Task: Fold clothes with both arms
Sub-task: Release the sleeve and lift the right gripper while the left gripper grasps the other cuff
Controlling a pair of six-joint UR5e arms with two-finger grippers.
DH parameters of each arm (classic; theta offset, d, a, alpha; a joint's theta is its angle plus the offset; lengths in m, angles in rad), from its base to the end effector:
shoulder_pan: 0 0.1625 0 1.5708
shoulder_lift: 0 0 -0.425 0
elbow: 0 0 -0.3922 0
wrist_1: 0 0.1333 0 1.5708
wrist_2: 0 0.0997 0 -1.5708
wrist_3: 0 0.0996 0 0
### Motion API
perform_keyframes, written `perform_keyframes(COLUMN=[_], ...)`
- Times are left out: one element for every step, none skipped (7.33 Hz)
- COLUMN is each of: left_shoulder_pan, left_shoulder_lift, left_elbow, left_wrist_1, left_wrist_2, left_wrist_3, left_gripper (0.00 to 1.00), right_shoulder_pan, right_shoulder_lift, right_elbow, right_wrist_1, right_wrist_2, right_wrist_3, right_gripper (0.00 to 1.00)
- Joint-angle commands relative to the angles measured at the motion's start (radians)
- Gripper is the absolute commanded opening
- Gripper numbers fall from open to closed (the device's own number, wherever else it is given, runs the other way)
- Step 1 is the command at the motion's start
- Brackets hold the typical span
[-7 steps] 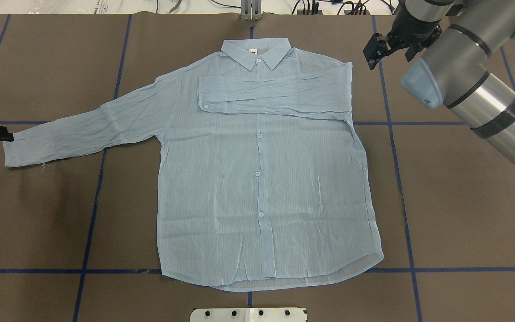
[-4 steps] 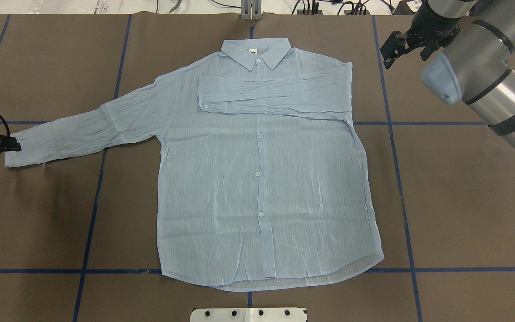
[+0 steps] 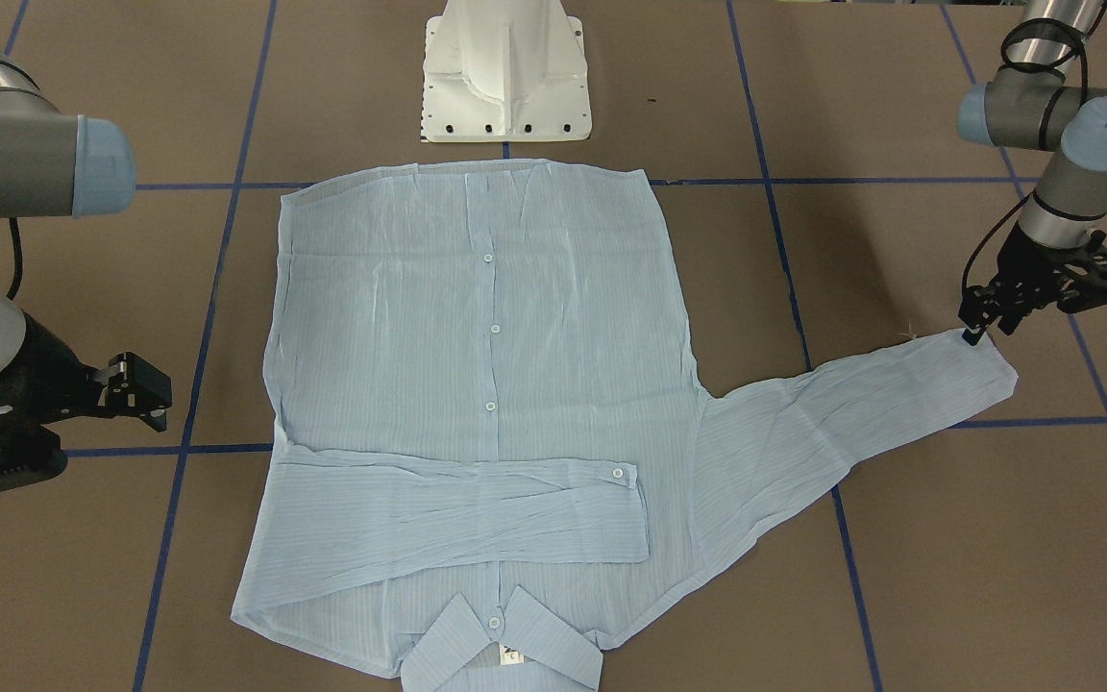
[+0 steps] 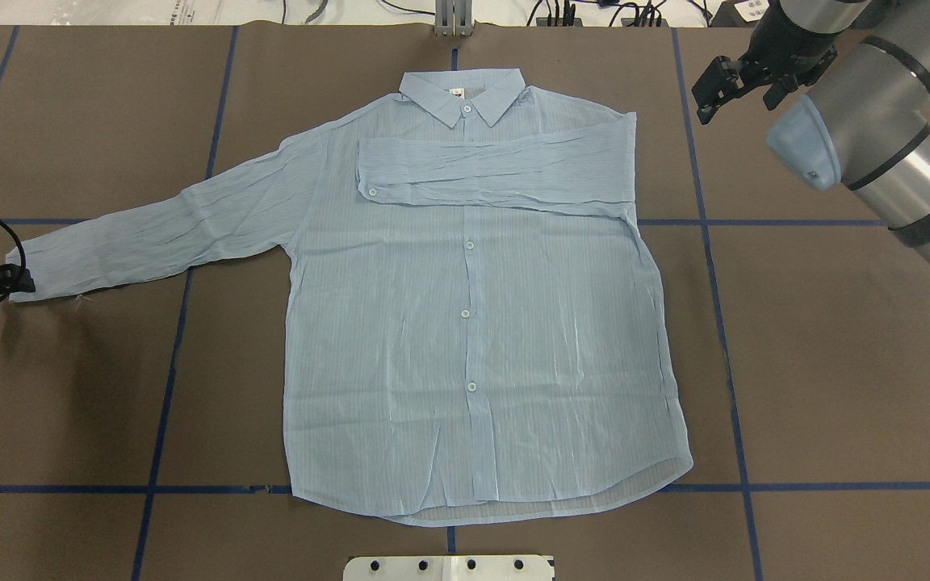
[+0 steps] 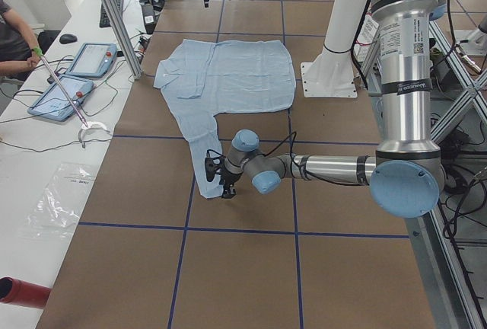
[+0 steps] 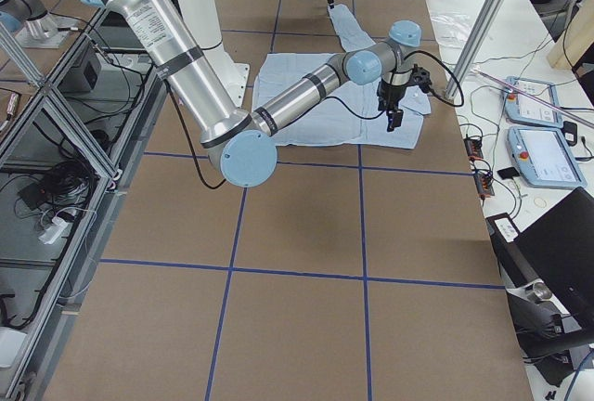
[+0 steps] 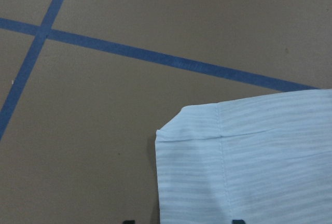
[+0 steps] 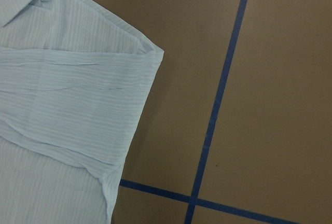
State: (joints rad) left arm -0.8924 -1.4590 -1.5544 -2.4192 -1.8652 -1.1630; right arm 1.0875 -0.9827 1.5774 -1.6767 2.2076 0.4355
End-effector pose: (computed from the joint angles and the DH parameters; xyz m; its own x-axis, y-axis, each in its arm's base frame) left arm 0.2195 -0.4387 0.6409 0.6809 -0.2400 -0.6920 0.3867 0.9202 0.0613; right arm -0.2533 -0.6421 0.3203 0.7009 -0.2331 0.6741 0.1264 0.9707 0.2043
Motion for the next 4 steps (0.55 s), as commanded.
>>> perform_keyframes(left_shoulder_pan=[0.01, 0.01, 0.01, 0.01], left_shoulder_lift=[-0.001, 0.0, 0.0, 0.0], left_elbow=[0.004, 0.004, 0.004, 0.002], left_wrist_1=[0.0, 0.0, 0.002, 0.003], left_wrist_2=[0.0, -0.002, -0.002, -0.002], left_wrist_3=[-0.001, -0.001, -0.001, -0.001], left_gripper=[0.55, 0.49, 0.41, 0.29], right_shoulder_pan=[0.0, 0.0, 0.0, 0.0], right_shoulder_lift=[0.001, 0.001, 0.001, 0.001], right_elbow=[0.001, 0.001, 0.001, 0.001], right_wrist_1=[0.0, 0.0, 0.0, 0.0], right_wrist_2=[0.0, -0.002, -0.002, -0.003], right_wrist_3=[0.0, 0.0, 0.0, 0.0], right_gripper=[1.0, 1.0, 1.0, 1.0])
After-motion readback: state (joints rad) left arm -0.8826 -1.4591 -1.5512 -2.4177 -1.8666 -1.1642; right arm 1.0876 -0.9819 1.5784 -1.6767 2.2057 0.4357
